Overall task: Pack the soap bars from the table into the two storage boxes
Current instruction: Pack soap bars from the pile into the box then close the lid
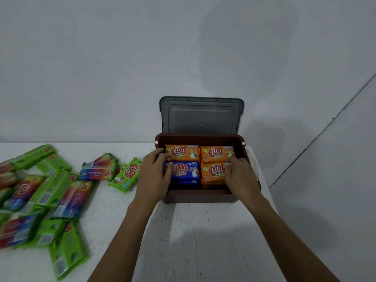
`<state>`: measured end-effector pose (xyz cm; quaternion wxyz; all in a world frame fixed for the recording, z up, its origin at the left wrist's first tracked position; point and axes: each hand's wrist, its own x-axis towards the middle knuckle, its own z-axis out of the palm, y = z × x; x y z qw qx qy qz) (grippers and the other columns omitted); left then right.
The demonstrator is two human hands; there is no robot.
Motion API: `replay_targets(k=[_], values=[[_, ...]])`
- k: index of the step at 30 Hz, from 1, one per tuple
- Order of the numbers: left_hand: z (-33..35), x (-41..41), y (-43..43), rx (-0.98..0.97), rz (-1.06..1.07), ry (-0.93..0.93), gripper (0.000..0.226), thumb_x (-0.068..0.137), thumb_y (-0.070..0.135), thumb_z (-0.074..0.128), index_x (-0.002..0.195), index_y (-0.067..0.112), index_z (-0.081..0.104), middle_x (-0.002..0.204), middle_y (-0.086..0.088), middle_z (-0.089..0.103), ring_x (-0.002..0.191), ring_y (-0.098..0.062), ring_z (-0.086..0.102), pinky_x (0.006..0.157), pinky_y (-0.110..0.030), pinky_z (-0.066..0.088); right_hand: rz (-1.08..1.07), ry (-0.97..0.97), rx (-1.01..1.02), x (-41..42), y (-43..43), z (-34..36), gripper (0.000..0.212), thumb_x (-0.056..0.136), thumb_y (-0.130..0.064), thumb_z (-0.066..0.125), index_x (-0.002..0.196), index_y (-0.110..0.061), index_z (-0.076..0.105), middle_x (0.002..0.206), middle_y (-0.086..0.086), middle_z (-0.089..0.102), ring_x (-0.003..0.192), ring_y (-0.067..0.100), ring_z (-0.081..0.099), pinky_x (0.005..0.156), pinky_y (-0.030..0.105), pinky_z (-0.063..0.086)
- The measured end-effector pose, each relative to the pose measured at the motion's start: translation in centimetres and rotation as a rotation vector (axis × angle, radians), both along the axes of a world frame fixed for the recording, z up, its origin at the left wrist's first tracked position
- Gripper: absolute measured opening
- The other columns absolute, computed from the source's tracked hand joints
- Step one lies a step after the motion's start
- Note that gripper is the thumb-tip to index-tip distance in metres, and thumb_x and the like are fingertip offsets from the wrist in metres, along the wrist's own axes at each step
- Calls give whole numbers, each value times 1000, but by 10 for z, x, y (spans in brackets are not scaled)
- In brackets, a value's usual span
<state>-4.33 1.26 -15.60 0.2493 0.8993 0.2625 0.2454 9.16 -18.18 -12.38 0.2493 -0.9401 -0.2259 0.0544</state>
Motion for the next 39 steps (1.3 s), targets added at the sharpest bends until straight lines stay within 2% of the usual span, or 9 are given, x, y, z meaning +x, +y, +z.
replay_targets(k=[6, 12, 17, 21, 25, 27, 30, 35, 39], values=[[0, 0, 1, 13, -17, -9, 29, 96, 26, 54, 122, 16, 60, 139, -5, 50, 129, -20, 42, 105, -36, 38, 2, -58, -10, -4, -1, 0, 35, 100, -26, 47, 132, -13, 52, 126, 11, 56, 108, 24, 60, 97, 37, 51], [7, 4, 15, -41, -66, -89, 31, 96, 32, 54, 124, 18, 57, 137, -4, 49, 124, -17, 45, 98, -27, 38, -5, -128, 173, 21, 5, 24, 26, 97, -20, 52, 119, -10, 61, 112, 10, 66, 86, 13, 56, 75, 24, 44], [24, 26, 50, -123, 32, -101, 32, 97, 36, 50, 125, 20, 55, 128, -6, 56, 115, -21, 54, 93, -36, 45, -17, -130, 257, 60, 17, 45, 24, 96, -19, 53, 114, -8, 64, 107, 10, 69, 88, 18, 60, 76, 23, 41], [39, 53, 76, -263, 101, 22, 46, 97, 49, 41, 131, 19, 49, 125, -7, 62, 108, -24, 61, 90, -42, 49, -103, -7, 309, 96, 29, 49, 27, 96, -22, 51, 115, -8, 63, 106, 11, 67, 86, 18, 57, 72, 25, 43], [44, 76, 91, -406, 163, 128, 59, 100, 53, 28, 135, 11, 47, 133, -16, 56, 120, -33, 53, 98, -43, 40, -214, 136, 340, 125, 38, 44, 42, 100, -36, 42, 110, -1, 61, 104, 15, 66, 86, 26, 58, 72, 33, 46], [42, 84, 96, -490, 173, 141, 65, 100, 55, 22, 134, 6, 48, 138, -19, 51, 124, -35, 49, 102, -44, 38, -279, 348, 425, 138, 41, 41, 55, 100, -47, 36, 117, 0, 57, 108, 22, 65, 88, 31, 60, 80, 42, 49], [43, 94, 100, -681, 164, 161, 74, 98, 61, 15, 140, 6, 42, 143, -20, 45, 127, -37, 46, 105, -49, 39, -297, 611, 435, 150, 42, 35, 66, 99, -60, 24, 136, -10, 47, 115, 22, 59, 97, 31, 57, 80, 39, 46], [47, 103, 99, -1055, 134, 146, 71, 98, 62, 11, 144, 18, 41, 145, -17, 45, 133, -34, 41, 104, -46, 35, -270, 710, 383, 159, 45, 24, 73, 96, -65, 18, 141, -14, 46, 137, 24, 49, 124, 37, 47, 104, 47, 39], [44, 109, 99, -1105, 144, 143, 73, 97, 64, 13, 140, 15, 44, 136, -17, 55, 128, -33, 48, 111, -50, 32, -256, 725, 389, 162, 45, 25, 77, 94, -70, 22, 140, -14, 46, 136, 23, 50, 123, 38, 49, 103, 47, 42]])
